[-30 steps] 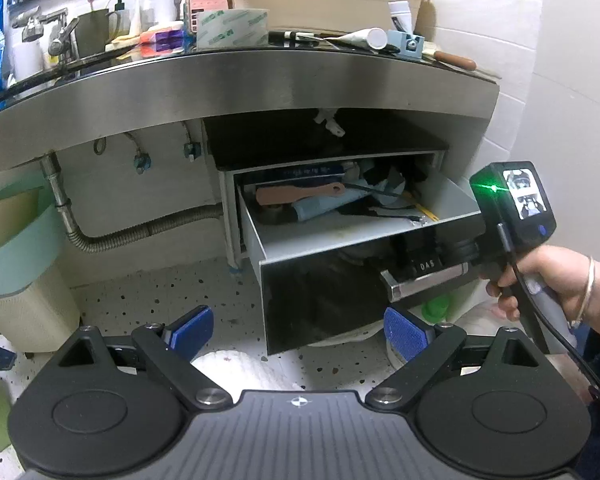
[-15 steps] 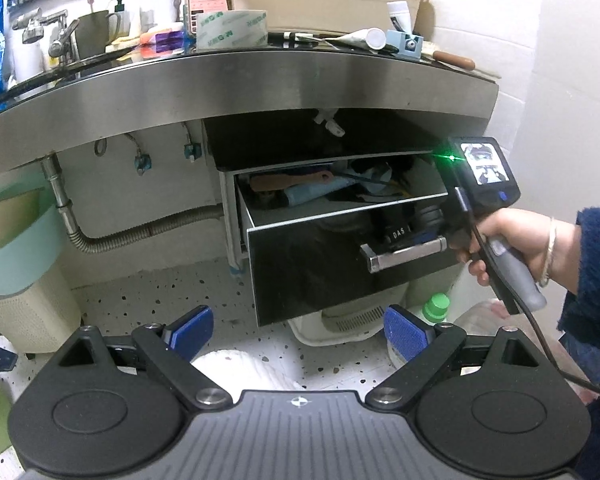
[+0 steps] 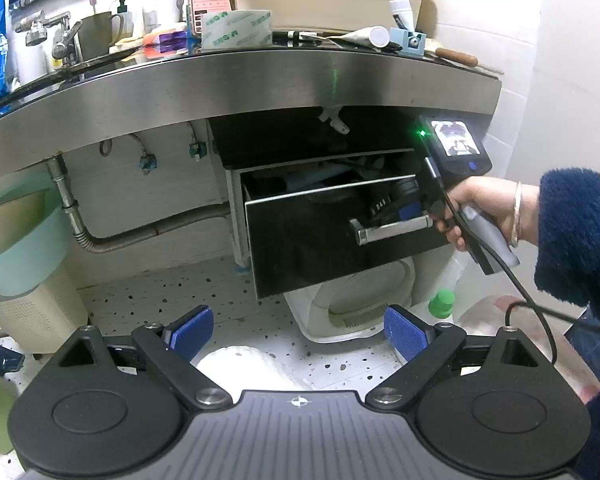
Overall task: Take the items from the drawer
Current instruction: 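Push the black drawer shut with the right gripper against its front panel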
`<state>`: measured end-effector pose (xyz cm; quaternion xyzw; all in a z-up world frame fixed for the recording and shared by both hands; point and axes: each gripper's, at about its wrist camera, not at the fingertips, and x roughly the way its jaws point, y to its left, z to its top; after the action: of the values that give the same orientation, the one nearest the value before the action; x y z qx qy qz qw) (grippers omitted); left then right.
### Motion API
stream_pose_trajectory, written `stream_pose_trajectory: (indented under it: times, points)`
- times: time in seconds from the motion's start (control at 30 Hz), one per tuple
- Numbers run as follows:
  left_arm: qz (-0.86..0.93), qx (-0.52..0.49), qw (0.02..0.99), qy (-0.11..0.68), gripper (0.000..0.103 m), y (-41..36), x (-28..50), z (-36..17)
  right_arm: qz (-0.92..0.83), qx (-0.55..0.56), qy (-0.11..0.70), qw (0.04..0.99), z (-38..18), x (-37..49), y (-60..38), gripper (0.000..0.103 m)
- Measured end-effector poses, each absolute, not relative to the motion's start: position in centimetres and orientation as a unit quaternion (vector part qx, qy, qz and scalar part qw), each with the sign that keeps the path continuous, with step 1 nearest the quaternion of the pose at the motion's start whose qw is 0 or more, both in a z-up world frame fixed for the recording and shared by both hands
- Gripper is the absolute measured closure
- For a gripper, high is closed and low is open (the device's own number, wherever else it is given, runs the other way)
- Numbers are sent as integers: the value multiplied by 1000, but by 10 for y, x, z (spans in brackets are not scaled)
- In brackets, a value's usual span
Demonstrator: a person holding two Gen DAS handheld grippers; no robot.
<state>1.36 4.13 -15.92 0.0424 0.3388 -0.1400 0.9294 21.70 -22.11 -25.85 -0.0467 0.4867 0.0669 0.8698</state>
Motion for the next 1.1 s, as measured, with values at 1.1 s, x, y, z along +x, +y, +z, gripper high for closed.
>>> stream_pose_trajectory:
  times: [1.1]
  points:
    - [-125, 46, 928, 349, 10, 42, 11, -161, 63, -40, 450, 890, -230, 141, -213, 58]
